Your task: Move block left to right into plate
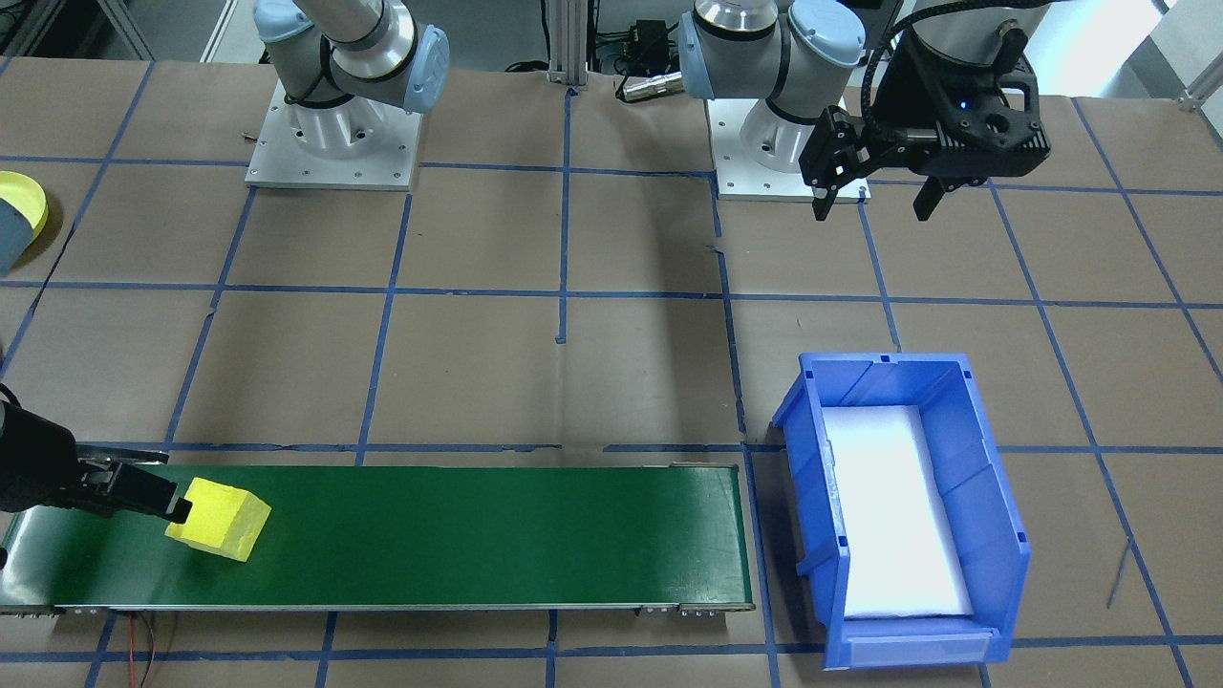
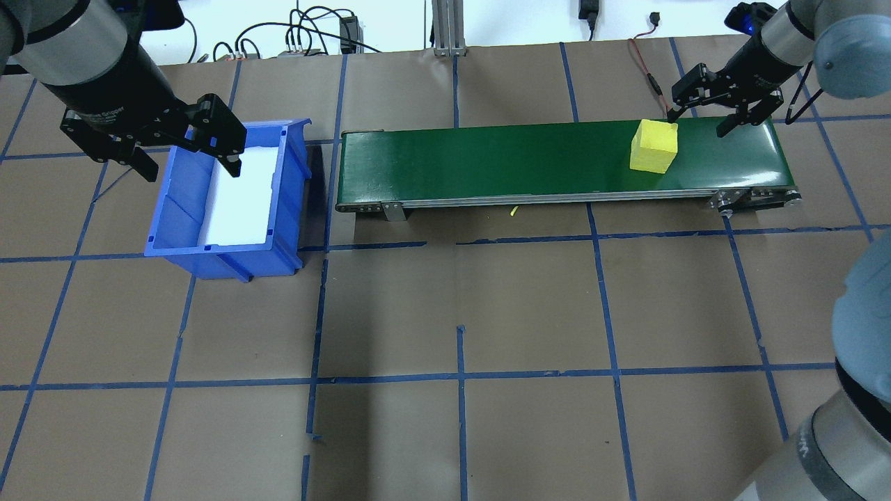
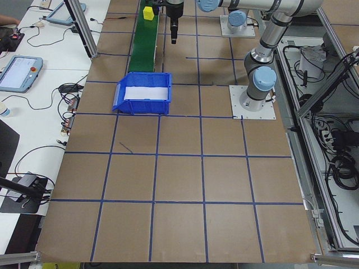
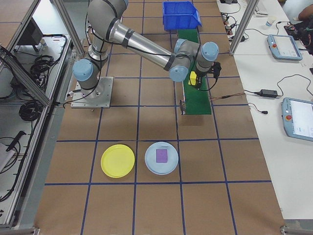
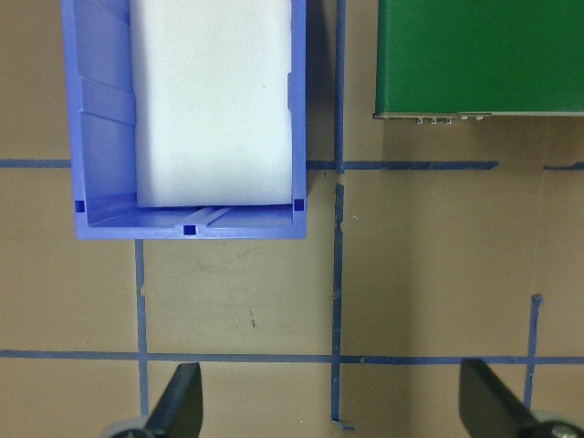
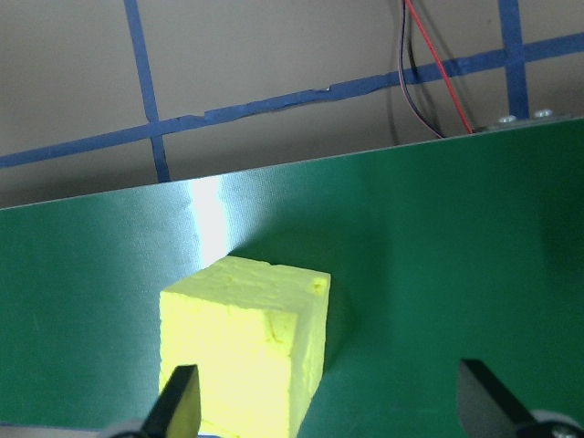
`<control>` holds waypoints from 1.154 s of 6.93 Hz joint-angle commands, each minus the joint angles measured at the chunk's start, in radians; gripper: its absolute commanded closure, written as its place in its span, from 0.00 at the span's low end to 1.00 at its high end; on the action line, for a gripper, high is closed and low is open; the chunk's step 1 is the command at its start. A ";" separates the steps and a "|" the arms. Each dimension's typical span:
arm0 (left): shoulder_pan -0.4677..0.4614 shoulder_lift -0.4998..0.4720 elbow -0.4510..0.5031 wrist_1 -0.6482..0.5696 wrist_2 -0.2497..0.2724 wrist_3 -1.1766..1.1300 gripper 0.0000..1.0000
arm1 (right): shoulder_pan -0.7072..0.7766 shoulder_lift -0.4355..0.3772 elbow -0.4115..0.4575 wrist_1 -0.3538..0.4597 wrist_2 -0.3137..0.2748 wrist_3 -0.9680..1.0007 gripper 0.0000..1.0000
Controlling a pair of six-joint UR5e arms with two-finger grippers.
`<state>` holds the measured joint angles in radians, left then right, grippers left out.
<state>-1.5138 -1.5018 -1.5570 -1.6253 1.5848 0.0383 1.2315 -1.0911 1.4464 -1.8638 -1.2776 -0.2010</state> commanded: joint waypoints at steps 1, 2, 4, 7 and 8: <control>0.001 0.000 0.002 0.002 0.000 0.002 0.00 | -0.001 0.030 -0.004 0.008 0.021 0.005 0.02; 0.001 0.000 0.002 0.002 0.000 0.002 0.00 | -0.001 0.034 -0.006 0.008 0.021 0.005 0.03; 0.001 0.000 0.000 0.001 0.001 0.003 0.00 | -0.001 0.034 -0.003 0.008 0.021 0.003 0.04; 0.003 0.000 0.000 0.001 0.000 0.003 0.00 | -0.001 0.036 0.003 0.006 0.018 -0.001 0.08; 0.003 0.000 0.000 0.002 0.000 0.003 0.00 | -0.001 0.036 0.017 0.005 0.009 -0.003 0.14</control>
<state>-1.5110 -1.5018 -1.5570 -1.6242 1.5848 0.0414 1.2303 -1.0559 1.4515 -1.8579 -1.2604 -0.2016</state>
